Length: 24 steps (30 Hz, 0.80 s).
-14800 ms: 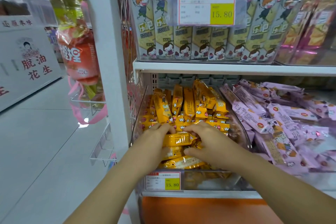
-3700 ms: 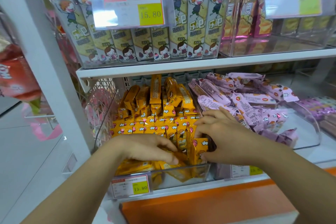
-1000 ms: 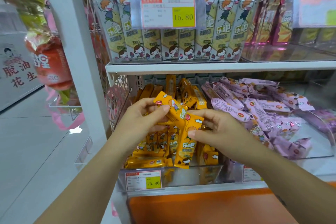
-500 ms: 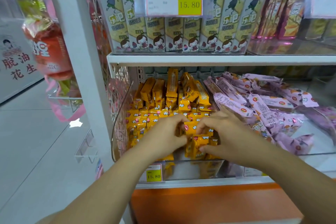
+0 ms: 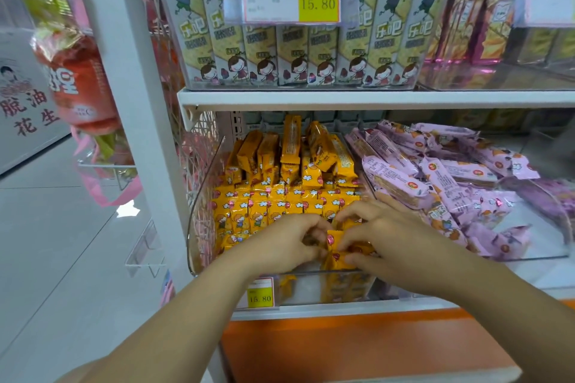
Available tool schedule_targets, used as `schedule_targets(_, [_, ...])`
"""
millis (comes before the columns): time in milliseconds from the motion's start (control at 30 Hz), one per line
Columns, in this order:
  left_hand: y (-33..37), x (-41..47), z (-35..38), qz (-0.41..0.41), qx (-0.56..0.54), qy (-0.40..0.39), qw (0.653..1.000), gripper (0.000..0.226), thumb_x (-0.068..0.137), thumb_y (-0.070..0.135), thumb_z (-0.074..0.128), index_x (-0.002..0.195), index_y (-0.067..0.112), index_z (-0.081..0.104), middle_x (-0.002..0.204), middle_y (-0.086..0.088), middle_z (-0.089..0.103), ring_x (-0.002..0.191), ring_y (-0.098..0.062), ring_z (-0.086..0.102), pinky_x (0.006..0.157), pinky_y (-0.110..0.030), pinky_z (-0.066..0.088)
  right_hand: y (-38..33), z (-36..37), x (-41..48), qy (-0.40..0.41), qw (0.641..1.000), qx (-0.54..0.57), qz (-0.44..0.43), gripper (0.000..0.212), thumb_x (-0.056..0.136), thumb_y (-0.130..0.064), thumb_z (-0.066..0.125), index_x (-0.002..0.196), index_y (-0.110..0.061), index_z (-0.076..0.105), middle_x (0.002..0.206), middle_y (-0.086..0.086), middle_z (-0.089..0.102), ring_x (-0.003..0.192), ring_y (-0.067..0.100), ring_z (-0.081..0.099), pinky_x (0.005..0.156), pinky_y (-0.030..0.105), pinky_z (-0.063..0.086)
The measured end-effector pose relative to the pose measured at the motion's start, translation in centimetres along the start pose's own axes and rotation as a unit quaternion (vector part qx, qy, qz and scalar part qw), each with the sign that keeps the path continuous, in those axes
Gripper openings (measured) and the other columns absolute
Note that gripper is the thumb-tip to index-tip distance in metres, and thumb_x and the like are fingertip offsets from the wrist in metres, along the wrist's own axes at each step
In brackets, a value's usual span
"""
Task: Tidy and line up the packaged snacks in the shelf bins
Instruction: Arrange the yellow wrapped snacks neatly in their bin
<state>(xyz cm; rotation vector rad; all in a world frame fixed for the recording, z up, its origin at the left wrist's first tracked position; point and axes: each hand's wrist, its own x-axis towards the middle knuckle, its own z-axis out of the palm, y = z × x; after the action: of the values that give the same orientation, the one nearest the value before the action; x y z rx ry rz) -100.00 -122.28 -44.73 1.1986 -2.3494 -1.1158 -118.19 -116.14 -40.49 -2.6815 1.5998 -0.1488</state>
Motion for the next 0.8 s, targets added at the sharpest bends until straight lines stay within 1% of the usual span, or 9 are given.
schedule_targets(33, [-0.1, -0.1, -0.2, -0.006, -0.023, -0.011, 1.0, 0.037, 0.09, 0.004, 0.058, 0.125, 0.014, 0.054, 0.106, 0.003, 0.066, 0.088, -0.001, 0.062, 0.087, -0.024, 0.051, 0.0, 0.2, 0.1, 0.007, 1.0, 0.0, -0.003, 0.025, 0.093, -0.045, 0.05, 0.113, -0.039, 0.063, 0.133, -0.023, 0.042, 0.129, 0.004, 0.033, 0.11, 0.024, 0.001])
schedule_targets(100, [-0.2, -0.6, -1.1, -0.014, -0.04, -0.015, 0.999, 0.041, 0.093, 0.003, 0.055, 0.13, 0.018, 0.05, 0.116, 0.0, 0.066, 0.103, -0.007, 0.062, 0.096, -0.027, 0.048, -0.1, 0.6, 0.4, 0.003, 1.0, -0.008, -0.008, 0.024, 0.093, -0.044, 0.05, 0.112, -0.037, 0.062, 0.126, -0.024, 0.052, 0.121, -0.001, 0.041, 0.115, 0.03, -0.005])
schedule_targets(167, [-0.4, -1.4, -2.5, -0.016, -0.029, 0.017, 0.999, 0.042, 0.093, 0.006, 0.056, 0.129, 0.027, 0.05, 0.117, 0.006, 0.064, 0.104, -0.005, 0.062, 0.094, -0.027, 0.05, 0.0, 0.7, 0.7, -0.006, 1.0, -0.008, -0.006, 0.023, 0.093, -0.044, 0.051, 0.11, -0.036, 0.063, 0.119, -0.023, 0.057, 0.115, -0.002, 0.047, 0.117, 0.037, -0.006])
schedule_targets(233, [-1.1, -2.3, -4.1, -0.019, -0.005, 0.08, 0.997, 0.04, 0.092, 0.006, 0.058, 0.119, 0.034, 0.053, 0.115, 0.009, 0.061, 0.102, -0.003, 0.061, 0.091, -0.028, 0.051, 0.1, 0.7, 0.7, -0.009, 1.0, -0.009, -0.006, 0.023, 0.093, -0.045, 0.051, 0.11, -0.036, 0.062, 0.118, -0.023, 0.058, 0.114, -0.003, 0.048, 0.117, 0.037, -0.009])
schedule_targets(300, [-1.9, -3.3, -5.3, -0.036, 0.02, 0.112, 0.993, 0.039, 0.09, 0.005, 0.06, 0.115, 0.035, 0.053, 0.113, 0.007, 0.059, 0.101, -0.003, 0.06, 0.09, -0.025, 0.051, 0.2, 0.8, 0.7, -0.004, 1.0, -0.012, -0.011, 0.023, 0.093, -0.045, 0.051, 0.11, -0.036, 0.062, 0.118, -0.023, 0.057, 0.114, -0.003, 0.048, 0.117, 0.037, -0.011])
schedule_targets(467, [-2.7, -3.9, -5.0, -0.101, 0.112, 0.041, 0.988, 0.036, 0.088, 0.014, 0.065, 0.122, 0.023, 0.055, 0.114, 0.006, 0.058, 0.101, -0.008, 0.059, 0.089, -0.021, 0.047, 0.3, 0.9, 0.8, -0.001, 1.0, -0.001, -0.004, 0.021, 0.092, -0.044, 0.052, 0.108, -0.036, 0.063, 0.115, -0.023, 0.058, 0.112, -0.004, 0.049, 0.117, 0.038, -0.01])
schedule_targets(600, [-3.0, -3.7, -4.9, -0.117, 0.197, 0.02, 0.973, 0.044, 0.086, 0.021, 0.069, 0.127, 0.023, 0.054, 0.124, 0.007, 0.056, 0.112, -0.009, 0.053, 0.091, -0.02, 0.041, 0.4, 0.9, 0.8, -0.004, 1.0, 0.003, -0.001, 0.021, 0.092, -0.045, 0.052, 0.108, -0.037, 0.063, 0.116, -0.023, 0.058, 0.113, -0.004, 0.048, 0.117, 0.037, -0.01])
schedule_targets(667, [-3.4, -3.4, -4.8, -0.121, 0.229, 0.034, 0.965, 0.043, 0.087, 0.019, 0.067, 0.127, 0.023, 0.054, 0.126, 0.007, 0.057, 0.115, -0.01, 0.052, 0.094, -0.022, 0.042, 0.4, 0.9, 0.8, -0.003, 1.0, 0.005, -0.001, 0.021, 0.092, -0.045, 0.053, 0.108, -0.037, 0.063, 0.117, -0.023, 0.057, 0.114, -0.004, 0.048, 0.117, 0.038, -0.01])
schedule_targets(800, [-3.8, -2.6, -4.5, -0.132, 0.278, 0.041, 0.951, 0.043, 0.086, 0.004, 0.059, 0.126, 0.022, 0.057, 0.124, 0.002, 0.059, 0.112, -0.013, 0.054, 0.089, -0.022, 0.045, 0.6, 1.0, 0.8, 0.001, 1.0, 0.012, -0.003, 0.02, 0.091, -0.044, 0.054, 0.107, -0.037, 0.064, 0.116, -0.023, 0.058, 0.114, -0.004, 0.048, 0.117, 0.039, -0.008])
